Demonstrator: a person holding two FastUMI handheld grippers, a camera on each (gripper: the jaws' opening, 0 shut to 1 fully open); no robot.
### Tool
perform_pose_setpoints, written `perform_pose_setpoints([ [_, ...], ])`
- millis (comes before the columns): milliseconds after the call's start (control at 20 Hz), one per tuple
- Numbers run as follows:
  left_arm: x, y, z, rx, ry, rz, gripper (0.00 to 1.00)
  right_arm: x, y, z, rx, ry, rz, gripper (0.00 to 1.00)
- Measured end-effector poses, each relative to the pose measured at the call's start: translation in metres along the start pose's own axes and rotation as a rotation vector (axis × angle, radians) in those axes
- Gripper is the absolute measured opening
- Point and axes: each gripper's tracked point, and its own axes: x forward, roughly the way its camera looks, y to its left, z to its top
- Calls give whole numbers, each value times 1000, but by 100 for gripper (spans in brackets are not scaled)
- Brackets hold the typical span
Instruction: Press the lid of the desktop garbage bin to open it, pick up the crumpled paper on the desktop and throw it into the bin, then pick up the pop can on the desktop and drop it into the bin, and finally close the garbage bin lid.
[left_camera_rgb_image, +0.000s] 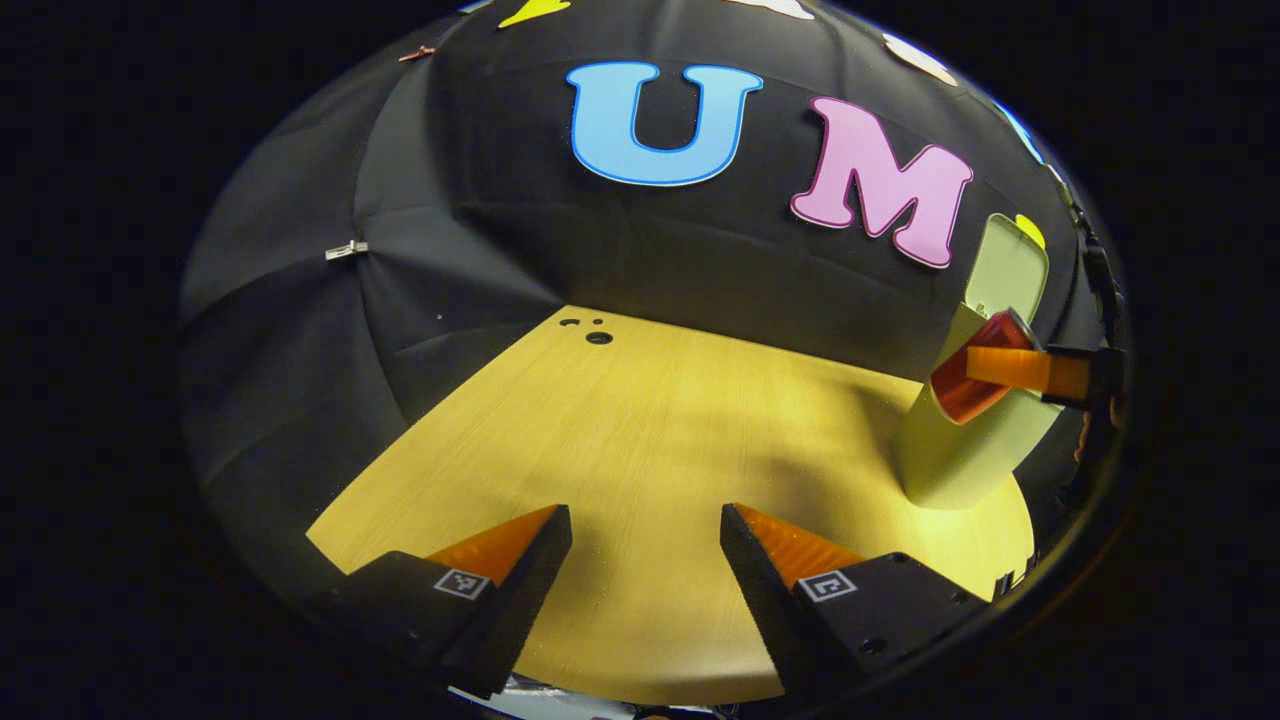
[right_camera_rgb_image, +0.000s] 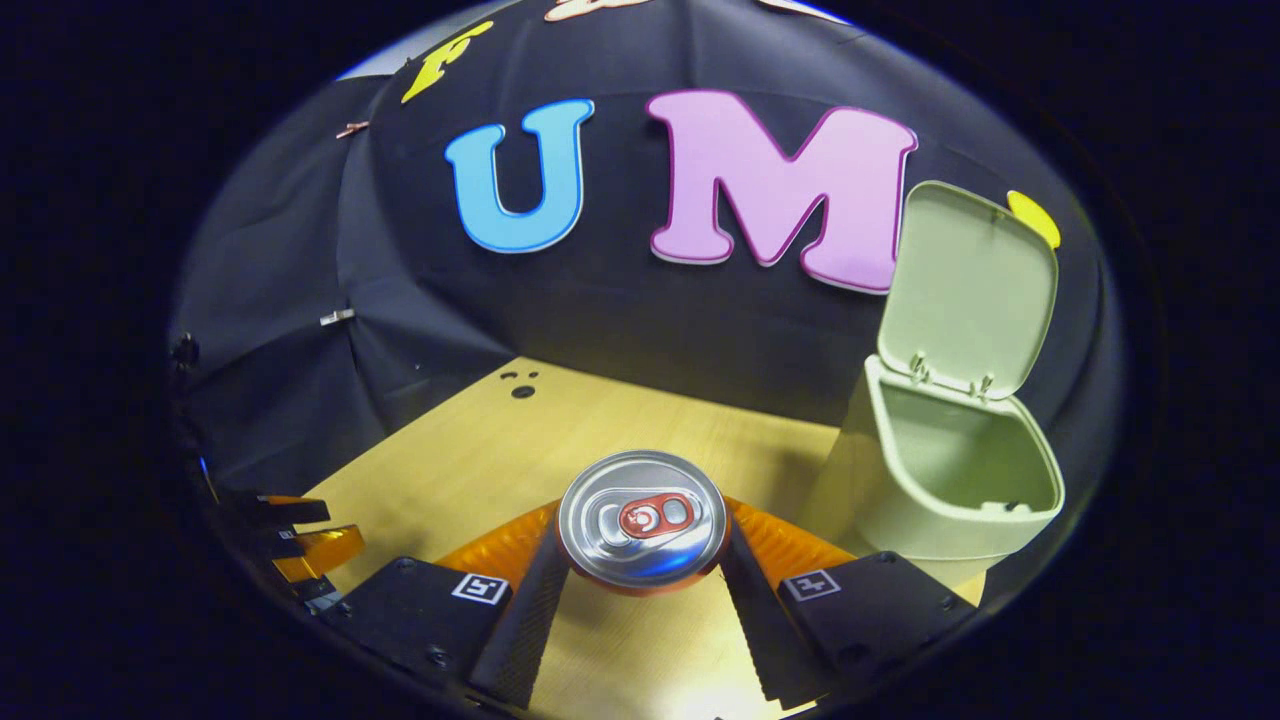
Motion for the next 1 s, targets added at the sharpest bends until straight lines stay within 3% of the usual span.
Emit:
perform_pose_setpoints([
  [600,6,-48,4,71,0,-79,96,-55,-66,110,46,-215,-93,84],
  [1000,-1,-57,4,76,1,-49,96,-60,-127,117,77,-240,-170,83],
])
